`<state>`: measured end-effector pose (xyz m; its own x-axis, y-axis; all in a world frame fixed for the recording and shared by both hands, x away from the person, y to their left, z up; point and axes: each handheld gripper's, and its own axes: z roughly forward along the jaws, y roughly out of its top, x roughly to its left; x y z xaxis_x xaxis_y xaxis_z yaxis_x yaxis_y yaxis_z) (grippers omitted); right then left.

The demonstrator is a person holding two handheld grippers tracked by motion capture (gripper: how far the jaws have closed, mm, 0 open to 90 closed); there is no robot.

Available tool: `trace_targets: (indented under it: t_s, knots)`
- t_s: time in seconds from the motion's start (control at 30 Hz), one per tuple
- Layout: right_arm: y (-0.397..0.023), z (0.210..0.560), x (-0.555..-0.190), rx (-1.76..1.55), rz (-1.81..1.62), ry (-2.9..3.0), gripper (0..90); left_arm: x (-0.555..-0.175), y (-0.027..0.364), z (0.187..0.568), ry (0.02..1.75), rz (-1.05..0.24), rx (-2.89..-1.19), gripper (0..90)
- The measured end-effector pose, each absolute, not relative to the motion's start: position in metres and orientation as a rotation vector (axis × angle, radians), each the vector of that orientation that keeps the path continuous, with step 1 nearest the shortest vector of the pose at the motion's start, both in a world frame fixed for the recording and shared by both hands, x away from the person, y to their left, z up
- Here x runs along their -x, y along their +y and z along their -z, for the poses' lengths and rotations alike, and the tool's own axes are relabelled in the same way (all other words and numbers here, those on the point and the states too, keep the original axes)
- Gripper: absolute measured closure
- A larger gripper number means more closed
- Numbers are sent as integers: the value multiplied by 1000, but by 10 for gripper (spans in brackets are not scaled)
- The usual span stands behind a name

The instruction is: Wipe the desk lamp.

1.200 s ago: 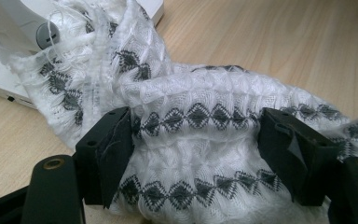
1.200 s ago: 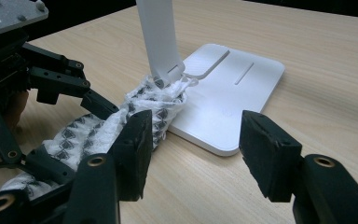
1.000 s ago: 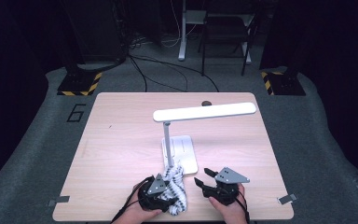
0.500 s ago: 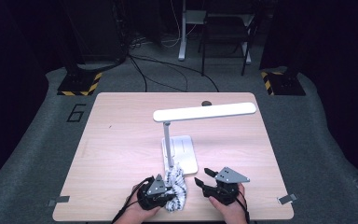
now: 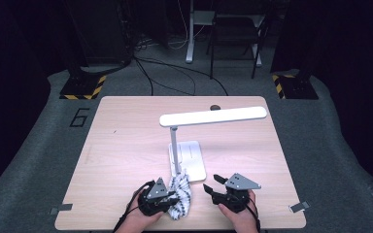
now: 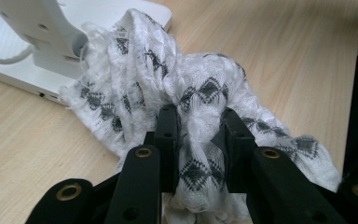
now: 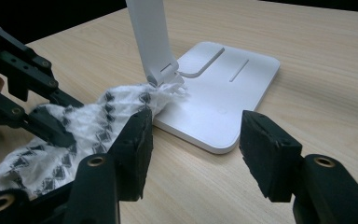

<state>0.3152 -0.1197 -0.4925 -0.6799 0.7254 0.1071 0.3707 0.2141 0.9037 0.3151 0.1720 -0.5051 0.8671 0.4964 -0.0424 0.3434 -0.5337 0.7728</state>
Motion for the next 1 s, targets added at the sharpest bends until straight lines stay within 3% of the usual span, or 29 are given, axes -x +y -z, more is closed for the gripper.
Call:
trace_targets:
  t_s: [0.37,1.0]
  knots:
    - [-118,495,-320,-1007,-1460,2160,425,-316,206,483,685,-254,-2046,725]
    - [-114,491,-334,-1001,-1487,2186,414,-317,233,469,746,-354,-1958,728]
